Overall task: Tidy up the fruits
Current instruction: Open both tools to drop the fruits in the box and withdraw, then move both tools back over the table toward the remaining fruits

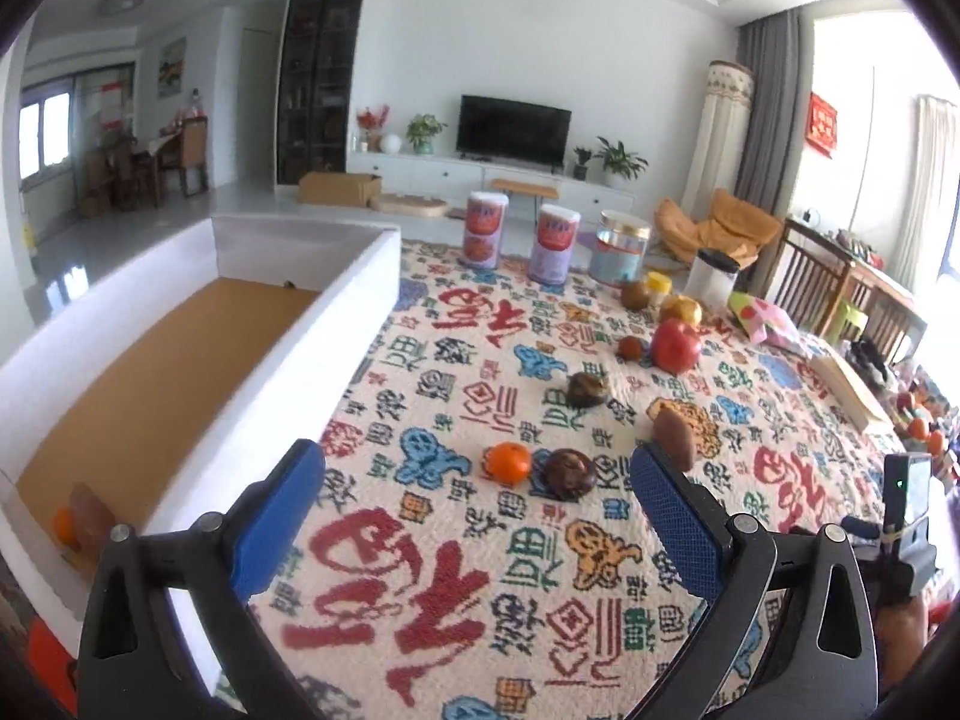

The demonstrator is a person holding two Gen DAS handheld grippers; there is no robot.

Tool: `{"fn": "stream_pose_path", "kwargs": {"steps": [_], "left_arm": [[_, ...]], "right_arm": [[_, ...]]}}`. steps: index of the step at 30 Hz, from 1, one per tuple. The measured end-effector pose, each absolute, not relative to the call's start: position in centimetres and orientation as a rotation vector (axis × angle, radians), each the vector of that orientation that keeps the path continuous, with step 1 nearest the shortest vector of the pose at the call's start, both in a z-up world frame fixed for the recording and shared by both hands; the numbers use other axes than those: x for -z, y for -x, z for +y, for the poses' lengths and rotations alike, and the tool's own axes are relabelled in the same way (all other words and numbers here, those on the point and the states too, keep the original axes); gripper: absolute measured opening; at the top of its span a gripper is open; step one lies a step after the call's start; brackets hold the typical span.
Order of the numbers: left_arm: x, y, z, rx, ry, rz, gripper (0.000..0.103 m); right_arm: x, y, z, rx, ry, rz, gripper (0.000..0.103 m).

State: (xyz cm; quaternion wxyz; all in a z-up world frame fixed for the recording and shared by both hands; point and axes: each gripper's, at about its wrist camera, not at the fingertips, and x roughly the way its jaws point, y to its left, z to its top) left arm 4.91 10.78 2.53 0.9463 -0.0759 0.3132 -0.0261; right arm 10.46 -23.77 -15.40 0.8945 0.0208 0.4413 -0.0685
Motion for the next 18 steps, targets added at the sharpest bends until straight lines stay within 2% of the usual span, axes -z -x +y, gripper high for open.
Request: {"fn": "stream_pose_path", "kwargs": {"steps": [7, 18], "left_arm": [[7.4, -9.1, 5.3, 0.154, -0.007, 0.931, 0.101], [8.0, -9.4, 4.2, 0.155, -0.086, 0.909, 0.103]], "right_arm": [[15.4, -10.5, -23.8, 0.141, -0.044, 0.915, 0.103], [15.4, -10.5, -23.8, 0.141, -0.044, 0.915, 0.103]]}}
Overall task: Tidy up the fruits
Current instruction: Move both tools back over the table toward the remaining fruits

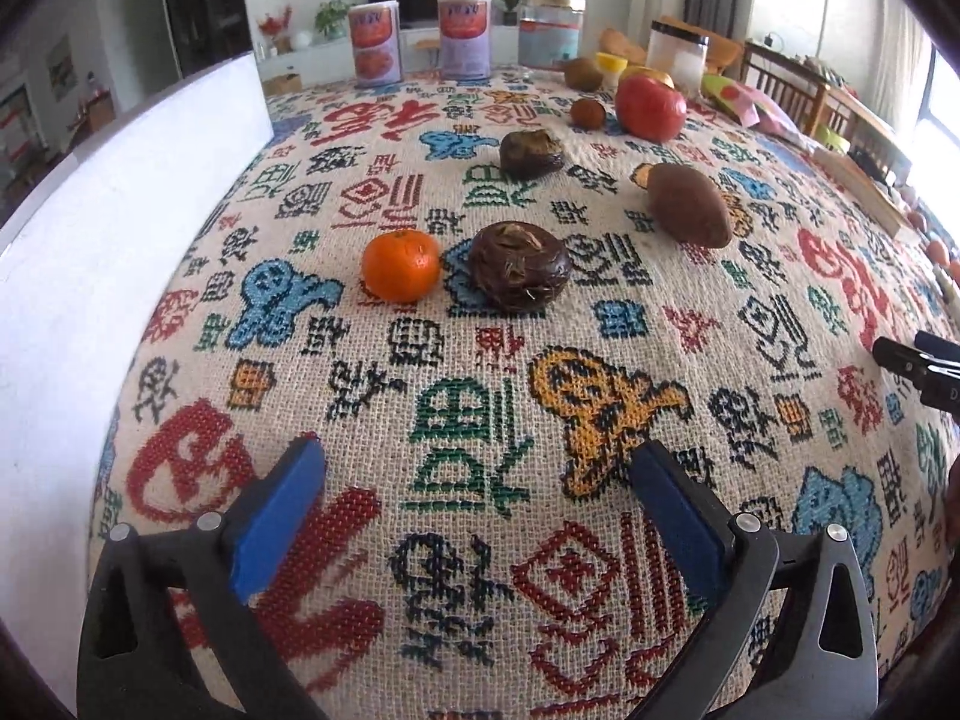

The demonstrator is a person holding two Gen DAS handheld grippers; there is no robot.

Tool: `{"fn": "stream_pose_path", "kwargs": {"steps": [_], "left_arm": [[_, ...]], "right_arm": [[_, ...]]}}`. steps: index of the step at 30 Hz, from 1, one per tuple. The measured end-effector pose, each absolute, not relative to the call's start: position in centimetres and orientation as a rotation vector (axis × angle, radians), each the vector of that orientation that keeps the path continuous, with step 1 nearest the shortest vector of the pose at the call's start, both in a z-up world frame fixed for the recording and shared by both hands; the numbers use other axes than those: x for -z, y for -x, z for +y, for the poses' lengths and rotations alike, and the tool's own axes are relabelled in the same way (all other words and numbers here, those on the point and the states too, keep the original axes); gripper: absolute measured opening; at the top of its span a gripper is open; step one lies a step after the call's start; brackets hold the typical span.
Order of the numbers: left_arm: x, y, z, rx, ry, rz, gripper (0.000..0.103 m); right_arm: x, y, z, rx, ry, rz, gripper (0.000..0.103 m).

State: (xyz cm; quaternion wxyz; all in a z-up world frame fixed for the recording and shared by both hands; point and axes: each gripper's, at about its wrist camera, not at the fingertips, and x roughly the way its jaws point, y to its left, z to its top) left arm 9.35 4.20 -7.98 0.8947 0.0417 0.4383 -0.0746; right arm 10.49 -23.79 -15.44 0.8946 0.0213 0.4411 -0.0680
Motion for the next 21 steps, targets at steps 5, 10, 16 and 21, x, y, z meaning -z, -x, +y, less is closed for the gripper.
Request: {"fn": "stream_pose_path", "kwargs": {"steps": [5, 10, 16, 21], "left_arm": [[7.99, -9.37, 4.24, 0.153, -0.086, 0.906, 0.103], [7.95, -9.37, 4.16, 0.151, -0.087, 0.904, 0.103], [7.94, -9.36, 4.16, 0.151, -0.087, 0.904, 0.103], [7.94, -9.35, 4.16, 0.151, -0.088, 0.904, 0.103]], "right_arm": [[15.45, -10.53, -23.78, 0.141, -0.044, 0.914, 0.103], [15.47, -10.55, -23.77, 0.14, -0.045, 0.914, 0.103], [15.46, -10.52, -23.72, 0.141, -0.045, 0.914, 0.103], [15.46, -10.53, -23.73, 0.14, -0.046, 0.914, 0.103]]}}
